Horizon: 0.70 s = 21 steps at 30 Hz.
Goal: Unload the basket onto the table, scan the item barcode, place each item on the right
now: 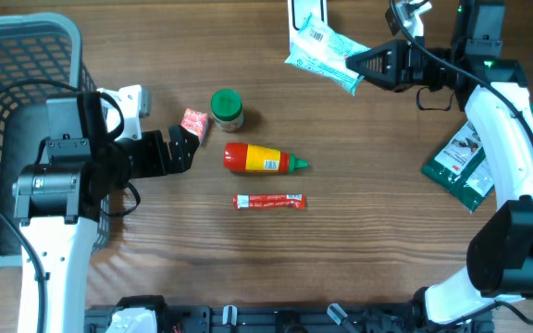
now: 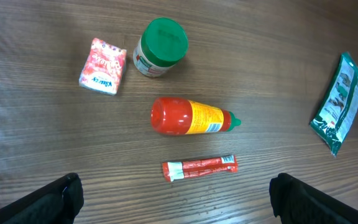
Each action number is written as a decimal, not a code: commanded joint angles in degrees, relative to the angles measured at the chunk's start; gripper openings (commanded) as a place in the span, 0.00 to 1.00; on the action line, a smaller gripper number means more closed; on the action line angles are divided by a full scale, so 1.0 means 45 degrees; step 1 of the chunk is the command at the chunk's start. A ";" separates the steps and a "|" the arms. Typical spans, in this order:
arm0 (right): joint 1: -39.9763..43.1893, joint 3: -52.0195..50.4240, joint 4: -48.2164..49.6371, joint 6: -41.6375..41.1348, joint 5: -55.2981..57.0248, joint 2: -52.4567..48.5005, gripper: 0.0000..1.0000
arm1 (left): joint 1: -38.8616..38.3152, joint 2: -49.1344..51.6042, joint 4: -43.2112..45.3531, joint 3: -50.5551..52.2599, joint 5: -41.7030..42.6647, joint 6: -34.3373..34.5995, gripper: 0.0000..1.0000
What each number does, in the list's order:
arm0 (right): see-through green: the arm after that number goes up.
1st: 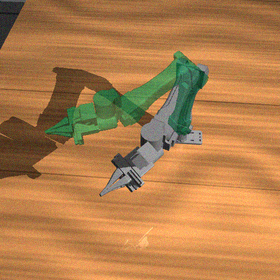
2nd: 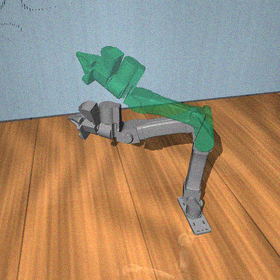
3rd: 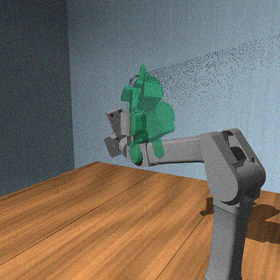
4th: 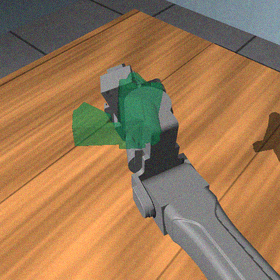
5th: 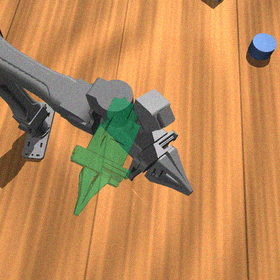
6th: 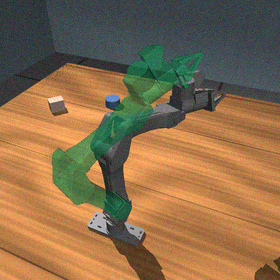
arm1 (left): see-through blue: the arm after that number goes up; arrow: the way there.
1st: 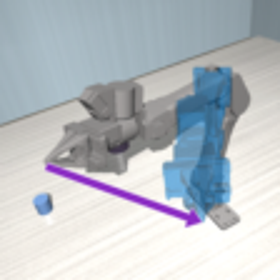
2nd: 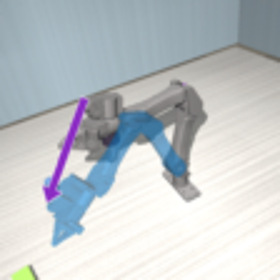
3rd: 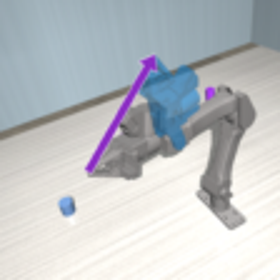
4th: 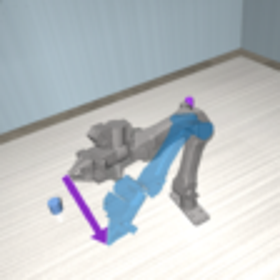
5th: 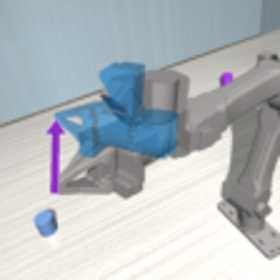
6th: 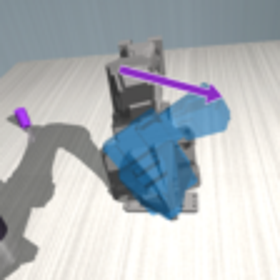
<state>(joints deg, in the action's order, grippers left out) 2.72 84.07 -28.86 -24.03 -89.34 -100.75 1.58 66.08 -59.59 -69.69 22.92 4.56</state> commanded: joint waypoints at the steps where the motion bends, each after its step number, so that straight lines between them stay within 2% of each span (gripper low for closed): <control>1: 0.0019 -0.0024 0.0073 -0.0029 -0.0563 -0.0117 0.04 | 0.0044 -0.0019 0.0019 -0.0097 -0.0112 -0.0296 1.00; 5: 0.0019 -0.0024 0.0083 -0.0010 -0.0340 -0.0117 0.04 | 0.0044 -0.0019 0.0019 -0.0097 -0.0112 -0.0296 1.00; 7: -0.0034 -0.0024 0.0053 0.0913 0.1083 -0.0112 0.04 | 0.0044 -0.0019 0.0019 -0.0097 -0.0112 -0.0296 1.00; 8: -0.0131 -0.0024 -0.0073 0.1520 0.2472 -0.0112 0.04 | 0.0044 -0.0019 0.0019 -0.0097 -0.0112 -0.0296 1.00; 11: -0.1025 -0.0019 0.0102 0.2739 0.9646 -0.0112 0.04 | 0.0044 -0.0019 0.0019 -0.0097 -0.0117 -0.0296 1.00; 13: -0.1404 -0.0019 0.1025 0.3113 1.1477 -0.0112 0.04 | 0.0044 -0.0019 0.0019 -0.0097 -0.0117 -0.0296 1.00; 15: -0.1865 -0.0019 0.2127 0.4002 1.4392 -0.0112 0.04 | 0.0044 -0.0019 0.0019 -0.0097 -0.0117 -0.0296 1.00; 18: -0.2803 -0.0019 0.3385 0.6494 1.8846 -0.0233 0.04 | 0.0044 -0.0019 0.0019 -0.0097 -0.0112 -0.0296 1.00; 21: -0.3638 -0.0024 0.4847 0.9389 2.1566 -0.0806 0.04 | 0.0044 -0.0019 0.0019 -0.0097 -0.0112 -0.0296 1.00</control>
<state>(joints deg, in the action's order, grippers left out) -11.07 83.74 -10.07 3.95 -10.50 -101.54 1.58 66.08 -59.59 -69.69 22.70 4.54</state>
